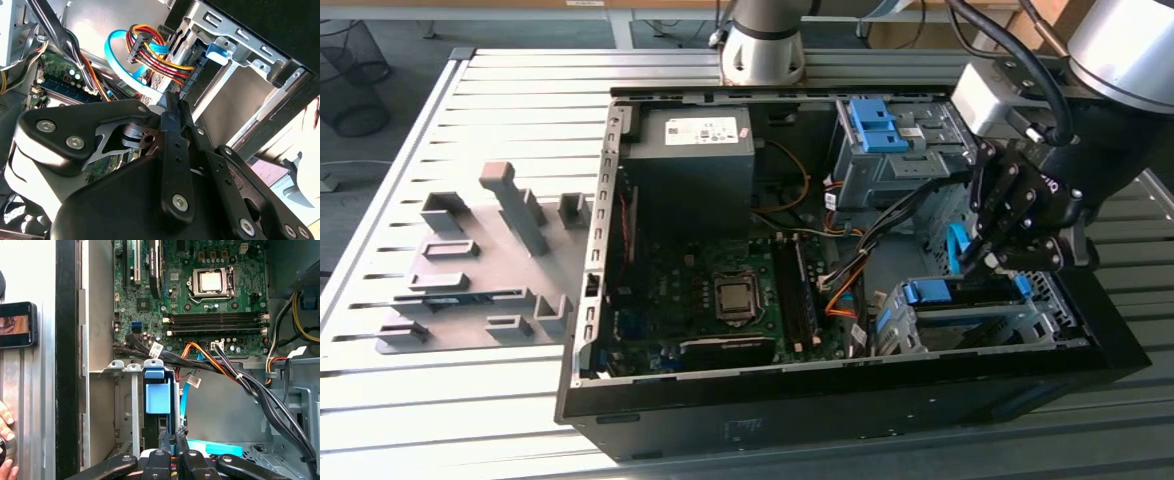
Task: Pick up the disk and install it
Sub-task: 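Insert the second disk wire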
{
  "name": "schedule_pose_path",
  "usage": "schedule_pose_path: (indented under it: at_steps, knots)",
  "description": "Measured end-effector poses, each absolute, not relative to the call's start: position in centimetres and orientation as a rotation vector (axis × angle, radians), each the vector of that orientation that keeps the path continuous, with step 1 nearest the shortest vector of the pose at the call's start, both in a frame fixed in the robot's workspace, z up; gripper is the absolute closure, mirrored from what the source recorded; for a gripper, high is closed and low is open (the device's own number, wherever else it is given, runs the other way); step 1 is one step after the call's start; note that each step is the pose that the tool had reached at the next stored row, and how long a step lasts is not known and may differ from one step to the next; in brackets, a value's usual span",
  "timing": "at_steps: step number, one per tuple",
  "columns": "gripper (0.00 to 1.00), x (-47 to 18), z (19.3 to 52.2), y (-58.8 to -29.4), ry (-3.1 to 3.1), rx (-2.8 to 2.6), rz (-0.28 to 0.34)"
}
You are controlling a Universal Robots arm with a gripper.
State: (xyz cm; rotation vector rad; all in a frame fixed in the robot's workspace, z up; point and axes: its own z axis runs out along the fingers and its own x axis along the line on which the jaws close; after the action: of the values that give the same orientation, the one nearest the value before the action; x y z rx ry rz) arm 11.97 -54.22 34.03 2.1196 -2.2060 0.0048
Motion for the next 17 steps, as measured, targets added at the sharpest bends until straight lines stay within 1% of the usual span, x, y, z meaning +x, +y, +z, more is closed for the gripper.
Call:
schedule_pose_path:
  at_steps: [17]
  knots:
    - [0.84, 12.35, 33.48, -54.85, -2.230, 2.100, -0.012]
